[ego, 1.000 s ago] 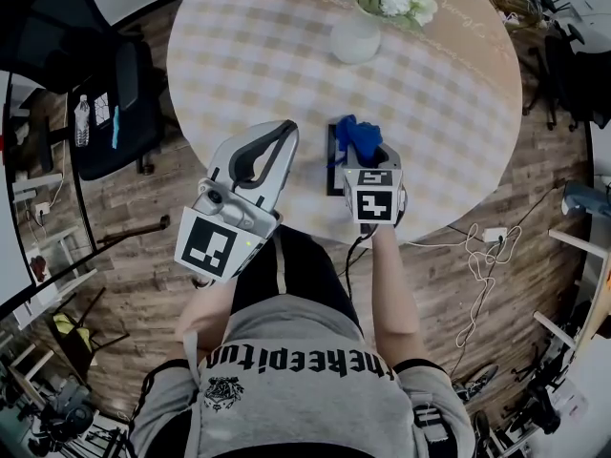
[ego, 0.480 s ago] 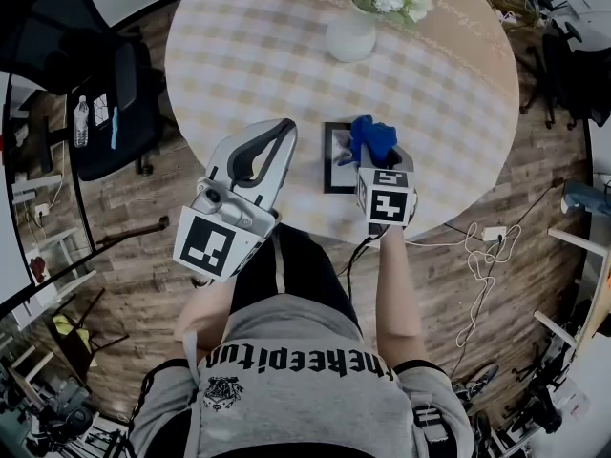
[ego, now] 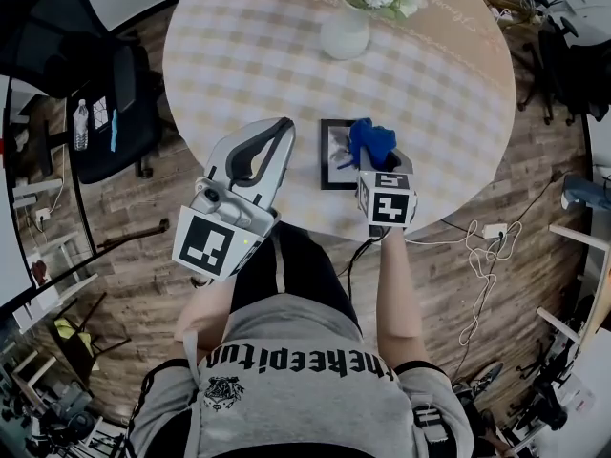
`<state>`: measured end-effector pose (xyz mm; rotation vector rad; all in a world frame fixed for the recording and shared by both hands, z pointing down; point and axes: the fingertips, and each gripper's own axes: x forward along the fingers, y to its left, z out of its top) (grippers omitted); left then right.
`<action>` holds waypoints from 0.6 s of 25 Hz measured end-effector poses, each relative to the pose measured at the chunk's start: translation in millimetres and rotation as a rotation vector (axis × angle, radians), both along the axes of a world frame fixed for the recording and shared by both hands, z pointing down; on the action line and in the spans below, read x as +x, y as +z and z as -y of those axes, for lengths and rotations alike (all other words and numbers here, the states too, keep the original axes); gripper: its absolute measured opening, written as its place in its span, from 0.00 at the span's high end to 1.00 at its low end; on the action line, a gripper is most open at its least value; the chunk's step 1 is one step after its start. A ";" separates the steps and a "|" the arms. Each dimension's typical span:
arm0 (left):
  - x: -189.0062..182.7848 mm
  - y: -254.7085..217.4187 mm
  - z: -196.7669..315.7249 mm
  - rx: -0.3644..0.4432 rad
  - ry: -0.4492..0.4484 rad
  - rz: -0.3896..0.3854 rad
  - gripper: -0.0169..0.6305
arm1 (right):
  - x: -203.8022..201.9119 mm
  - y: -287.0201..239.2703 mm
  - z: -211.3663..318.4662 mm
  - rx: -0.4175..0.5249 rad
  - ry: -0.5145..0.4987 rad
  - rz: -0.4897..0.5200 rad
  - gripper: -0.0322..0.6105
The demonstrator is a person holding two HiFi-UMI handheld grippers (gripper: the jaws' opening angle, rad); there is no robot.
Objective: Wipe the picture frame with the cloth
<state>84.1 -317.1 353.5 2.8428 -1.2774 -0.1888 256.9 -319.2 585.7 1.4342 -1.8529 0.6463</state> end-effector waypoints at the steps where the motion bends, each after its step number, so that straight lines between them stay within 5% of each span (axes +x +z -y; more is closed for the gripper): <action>1: 0.9 -0.2 -0.3 -0.001 0.002 0.002 0.94 | 0.3 0.1 -2.4 -0.001 0.001 0.005 0.76; 15: 2.2 0.1 -6.1 -0.009 0.024 0.009 0.94 | -12.7 3.8 -18.4 -0.013 -0.014 0.036 0.76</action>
